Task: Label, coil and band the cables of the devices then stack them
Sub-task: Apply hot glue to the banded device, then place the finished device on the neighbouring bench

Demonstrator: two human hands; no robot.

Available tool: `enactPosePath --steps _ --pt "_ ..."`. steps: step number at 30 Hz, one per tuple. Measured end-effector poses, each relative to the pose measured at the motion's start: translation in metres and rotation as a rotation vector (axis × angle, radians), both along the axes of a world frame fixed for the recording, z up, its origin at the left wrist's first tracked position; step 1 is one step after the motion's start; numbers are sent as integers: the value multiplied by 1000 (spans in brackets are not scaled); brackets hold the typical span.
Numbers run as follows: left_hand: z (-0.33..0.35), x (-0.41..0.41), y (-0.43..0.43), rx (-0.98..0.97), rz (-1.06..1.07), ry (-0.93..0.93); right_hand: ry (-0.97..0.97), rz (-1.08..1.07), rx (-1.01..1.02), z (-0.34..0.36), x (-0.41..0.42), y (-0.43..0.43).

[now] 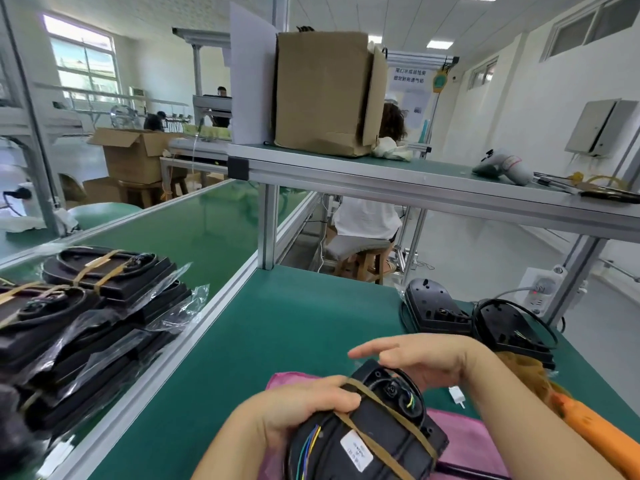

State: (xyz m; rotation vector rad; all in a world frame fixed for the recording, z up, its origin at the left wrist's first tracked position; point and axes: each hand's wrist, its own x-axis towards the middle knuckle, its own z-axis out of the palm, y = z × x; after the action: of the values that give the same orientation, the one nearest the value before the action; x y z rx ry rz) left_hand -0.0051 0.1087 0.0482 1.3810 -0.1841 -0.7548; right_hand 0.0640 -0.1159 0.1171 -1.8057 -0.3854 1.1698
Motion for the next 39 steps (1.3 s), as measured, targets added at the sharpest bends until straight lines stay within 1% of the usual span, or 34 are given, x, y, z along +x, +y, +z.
enactPosePath --steps 2,4,6,8,10,12,13,14,16,18,20,25,27,30,31,35,39 --pt "1 0 7 -19 -17 -20 37 106 -19 -6 4 7" --pt "4 0 9 -12 37 -14 39 119 -21 -10 5 12" --pt "2 -1 16 -87 111 15 25 68 22 -13 6 13" --pt "1 -7 27 -238 212 94 6 -42 123 -16 8 12" --pt "-1 -11 32 -380 394 215 -6 -167 235 -19 11 13" --pt "-6 -13 29 -538 677 363 13 -311 335 -22 13 22" --pt "-8 -16 26 -624 838 400 46 -393 375 -23 14 30" --pt "-8 -19 22 -732 954 426 93 -474 410 -24 14 41" --pt "-4 -26 15 -855 1065 428 161 -595 452 -26 13 68" --pt "-1 -30 7 -872 1104 369 156 -647 468 -24 10 99" --pt "5 -32 0 -858 1188 211 144 -662 491 -19 8 133" --pt "39 -25 29 -613 1521 -254 143 -629 599 9 8 222" --pt "59 -22 48 -614 1683 -338 164 -618 646 26 10 256" --pt "82 -18 76 -644 1852 -487 219 -591 656 51 8 307" --pt "84 -17 87 -641 1895 -524 233 -573 654 57 6 322" --pt "94 -14 120 -651 1954 -633 241 -494 588 70 -4 370" --pt "91 -18 141 -602 1988 -591 247 -439 515 71 -8 400"
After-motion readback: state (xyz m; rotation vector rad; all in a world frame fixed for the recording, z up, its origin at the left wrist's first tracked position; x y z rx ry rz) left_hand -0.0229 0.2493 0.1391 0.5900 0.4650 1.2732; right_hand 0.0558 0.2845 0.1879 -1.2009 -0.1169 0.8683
